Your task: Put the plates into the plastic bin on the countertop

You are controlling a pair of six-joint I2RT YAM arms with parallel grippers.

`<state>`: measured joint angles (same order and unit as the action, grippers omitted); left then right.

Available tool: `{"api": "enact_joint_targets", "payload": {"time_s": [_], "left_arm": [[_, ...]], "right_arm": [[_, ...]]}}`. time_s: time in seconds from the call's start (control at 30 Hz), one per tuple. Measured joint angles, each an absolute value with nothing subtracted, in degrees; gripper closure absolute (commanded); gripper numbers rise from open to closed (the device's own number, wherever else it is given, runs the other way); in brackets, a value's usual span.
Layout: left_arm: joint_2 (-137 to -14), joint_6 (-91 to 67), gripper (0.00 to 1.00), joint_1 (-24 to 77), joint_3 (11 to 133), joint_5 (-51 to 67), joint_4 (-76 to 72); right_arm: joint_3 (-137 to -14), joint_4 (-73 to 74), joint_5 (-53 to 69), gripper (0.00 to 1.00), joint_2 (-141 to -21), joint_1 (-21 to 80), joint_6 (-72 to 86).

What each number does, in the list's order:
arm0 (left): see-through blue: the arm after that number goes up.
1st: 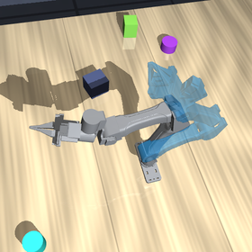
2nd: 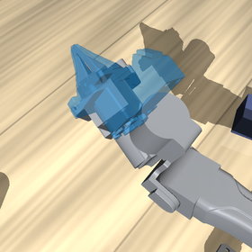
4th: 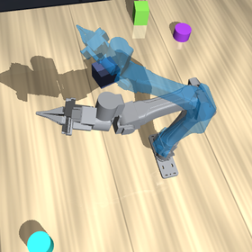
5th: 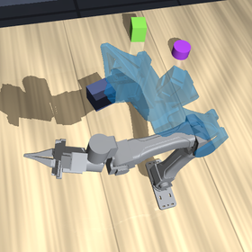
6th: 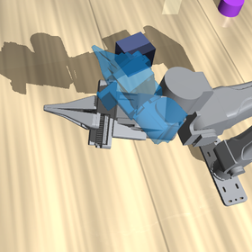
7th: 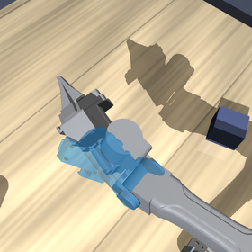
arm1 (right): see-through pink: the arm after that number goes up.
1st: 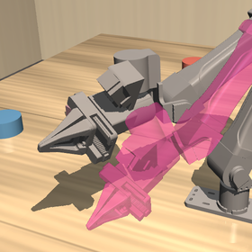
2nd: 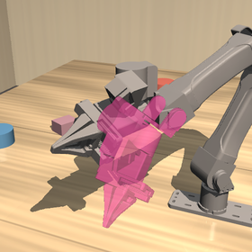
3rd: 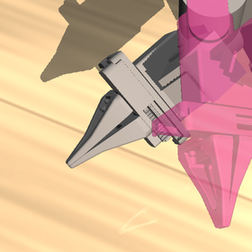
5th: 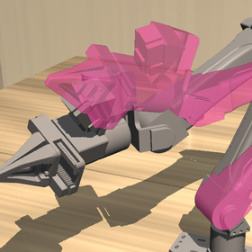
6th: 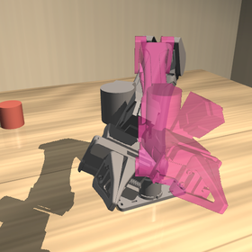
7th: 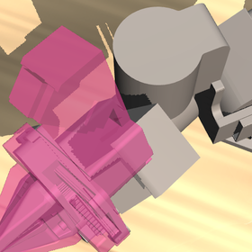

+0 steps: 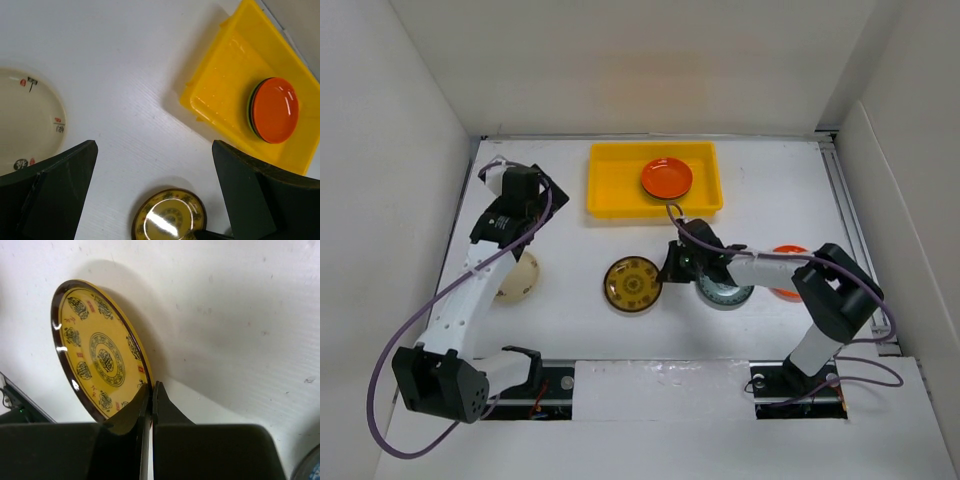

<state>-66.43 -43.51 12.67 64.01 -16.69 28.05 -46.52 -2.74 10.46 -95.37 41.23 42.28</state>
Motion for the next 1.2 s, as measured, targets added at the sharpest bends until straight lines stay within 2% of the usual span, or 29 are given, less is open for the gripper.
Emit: {"api": "enact_joint_targets", "payload": {"time_s": [0.23,0.43,0.67,0.9,1.0,1.03,1.07,1.13,1.17,1.2], "left_arm": [[-63.7,-49.3,0.0,12.7,56.2,-18.5,30.8],[-62.5,-53.1,0.0,12.7,51.5,-18.8,32.8],[-61.8,-53.4,0.0,12.7,48.6,-18.4,32.8],[-61.7,-52.4,0.0,12.7,47.1,-17.7,32.4],[-61.5,-52.1,0.0,12.7,47.0,-17.6,32.6],[-61.5,-52.0,0.0,12.7,47.0,-17.6,32.7],[-61.5,-51.9,0.0,12.7,47.0,-17.6,32.8],[-61.5,-51.9,0.0,12.7,47.0,-17.5,33.1],[-61.4,-51.9,0.0,12.7,47.0,-17.5,33.3],[-61.3,-52.0,0.0,12.7,47.0,-17.5,33.5]], "right_arm": [[-59.0,6.1,8.7,1.0,-95.3,39.3,40.3],[-77.9,10.4,9.0,1.0,-97.3,29.2,37.5],[-96.4,13.2,10.6,1.0,-112.0,17.4,35.2],[-99.1,17.9,13.2,0.99,-124.5,13.6,35.0],[-99.9,18.6,15.2,0.83,-125.8,13.4,35.3],[-100.2,18.6,15.5,0.72,-125.7,13.5,35.3],[-100.9,18.3,16.0,0.31,-125.5,13.5,35.0],[-101.4,18.0,16.4,0.1,-125.3,13.5,35.3],[-101.5,17.8,16.5,0.03,-125.2,13.5,35.1],[-101.5,17.8,16.5,0.0,-124.9,13.5,35.0]]}}
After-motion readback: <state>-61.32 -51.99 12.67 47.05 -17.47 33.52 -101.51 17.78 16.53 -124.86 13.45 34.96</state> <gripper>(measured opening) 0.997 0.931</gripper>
